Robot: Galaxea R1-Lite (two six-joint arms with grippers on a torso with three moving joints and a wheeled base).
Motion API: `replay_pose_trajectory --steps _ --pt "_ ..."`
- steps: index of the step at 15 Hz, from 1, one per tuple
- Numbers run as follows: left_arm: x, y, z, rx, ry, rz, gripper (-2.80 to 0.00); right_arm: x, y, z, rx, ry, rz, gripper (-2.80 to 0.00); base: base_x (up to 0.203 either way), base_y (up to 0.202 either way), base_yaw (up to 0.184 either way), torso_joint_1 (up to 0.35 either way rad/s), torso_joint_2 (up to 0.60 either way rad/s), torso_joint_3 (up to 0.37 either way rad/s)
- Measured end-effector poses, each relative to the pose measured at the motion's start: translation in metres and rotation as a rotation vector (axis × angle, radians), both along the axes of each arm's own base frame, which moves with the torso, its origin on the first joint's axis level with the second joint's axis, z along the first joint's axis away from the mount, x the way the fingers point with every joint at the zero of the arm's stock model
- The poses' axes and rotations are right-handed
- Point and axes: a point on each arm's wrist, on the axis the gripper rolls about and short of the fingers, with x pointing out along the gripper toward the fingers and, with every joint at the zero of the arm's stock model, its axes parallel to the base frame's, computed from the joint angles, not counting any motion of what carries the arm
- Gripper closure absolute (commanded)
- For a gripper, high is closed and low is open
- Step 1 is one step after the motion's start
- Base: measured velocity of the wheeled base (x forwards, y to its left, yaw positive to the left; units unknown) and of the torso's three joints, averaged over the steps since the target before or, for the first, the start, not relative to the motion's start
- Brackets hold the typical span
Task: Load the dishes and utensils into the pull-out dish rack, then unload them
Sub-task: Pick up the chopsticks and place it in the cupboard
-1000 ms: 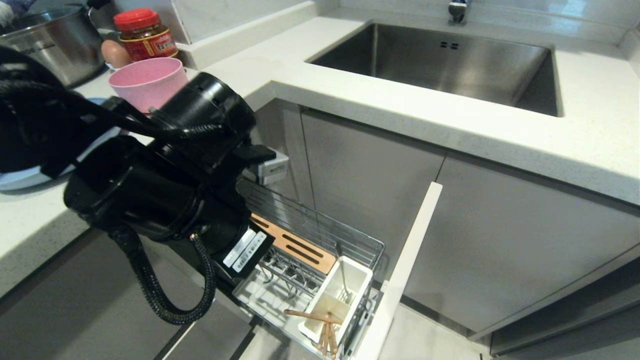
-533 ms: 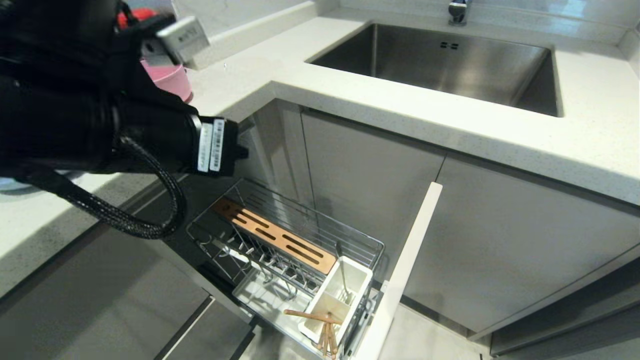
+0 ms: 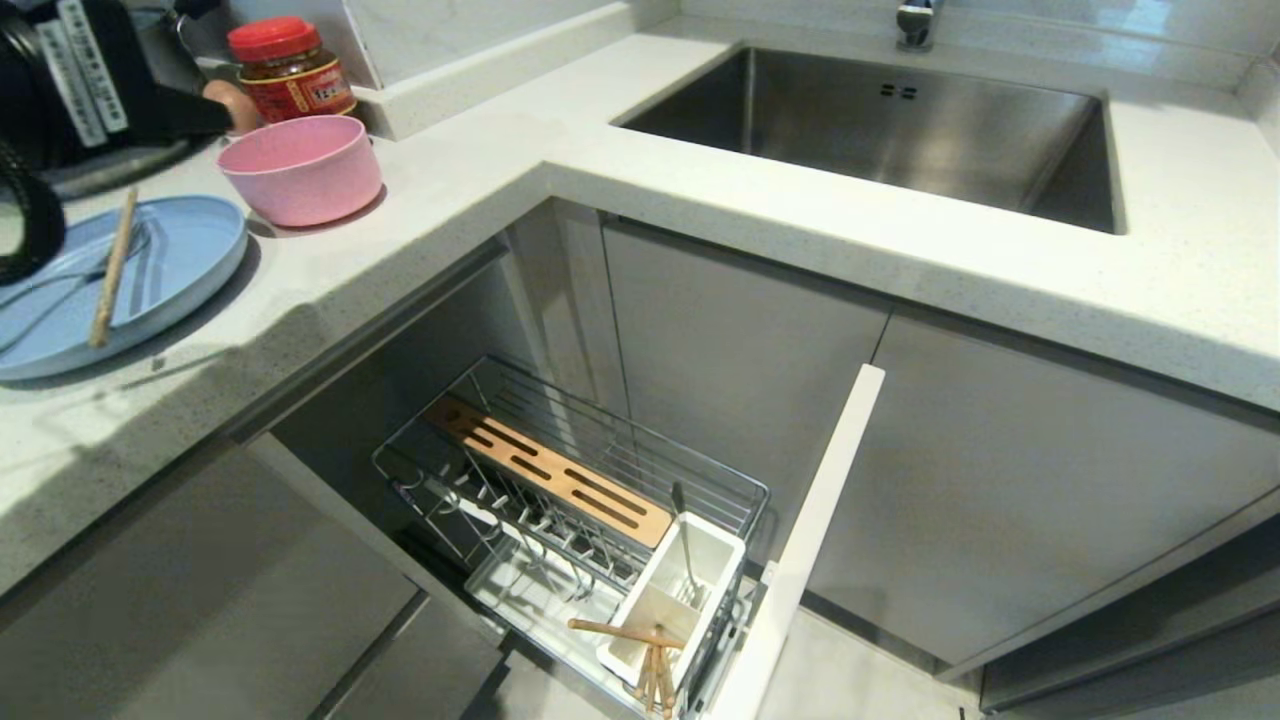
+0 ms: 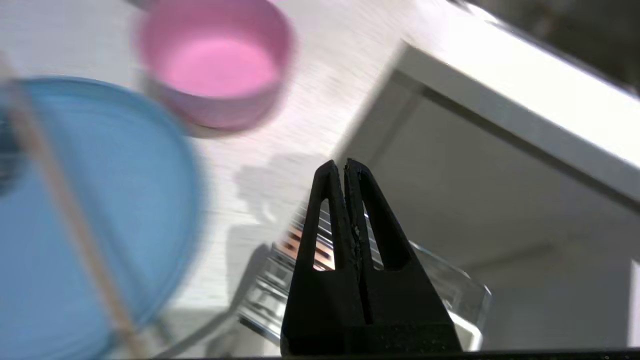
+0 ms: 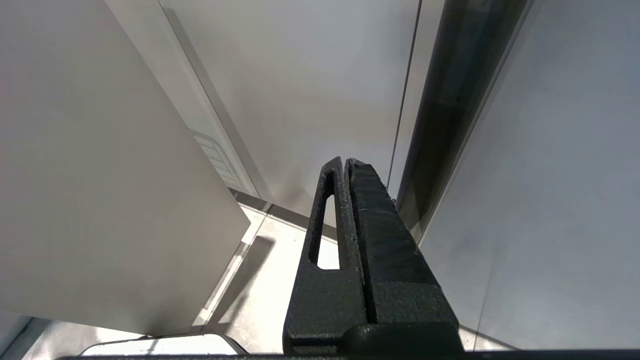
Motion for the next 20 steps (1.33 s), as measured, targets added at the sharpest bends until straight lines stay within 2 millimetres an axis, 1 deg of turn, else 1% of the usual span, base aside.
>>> replay_pose_trajectory --steps 2,4,6,9,11,13,15,17,18,20 --pt "-0.006 0.018 0.007 -0.015 -0.033 0.090 0.00 0.000 0.000 0.000 0.000 0.000 0.000 0.00 0.000 0.000 0.000 0.000 0.00 0.000" --pt "-0.010 0.033 0.010 -0.016 -0.044 0.183 0.00 0.000 0.000 0.000 0.000 0.000 0.000 0.00 0.000 0.000 0.000 0.000 0.00 0.000" --pt "-0.017 0.047 0.009 0.004 0.001 0.277 0.00 0.000 0.000 0.000 0.000 0.000 0.000 0.00 0.000 0.000 0.000 0.000 0.00 0.000" --pt "-0.036 0.065 0.009 0.023 0.109 0.398 0.00 0.000 0.000 0.000 0.000 0.000 0.000 0.00 0.000 0.000 0.000 0.000 0.00 0.000" --pt "-0.044 0.070 0.006 0.029 0.192 0.441 0.00 0.000 0.000 0.000 0.000 0.000 0.000 0.00 0.000 0.000 0.000 0.000 0.00 0.000" --pt "-0.046 0.071 0.002 0.044 0.263 0.456 0.00 0.000 0.000 0.000 0.000 0.000 0.000 0.00 0.000 0.000 0.000 0.000 0.00 0.000" --pt "-0.045 0.072 0.001 0.036 0.310 0.464 0.00 0.000 0.000 0.000 0.000 0.000 0.000 0.00 0.000 0.000 0.000 0.000 0.00 0.000" --pt "-0.038 0.071 0.001 0.020 0.324 0.471 0.00 0.000 0.000 0.000 0.000 0.000 0.000 0.00 0.000 0.000 0.000 0.000 0.00 0.000" --pt "-0.033 0.071 0.001 0.019 0.331 0.471 -2.80 0.000 0.000 0.000 0.000 0.000 0.000 0.00 0.000 0.000 0.000 0.000 0.00 0.000" --pt "-0.025 0.071 0.000 0.017 0.335 0.469 -2.80 0.000 0.000 0.000 0.000 0.000 0.000 0.00 0.000 0.000 0.000 0.000 0.00 0.000"
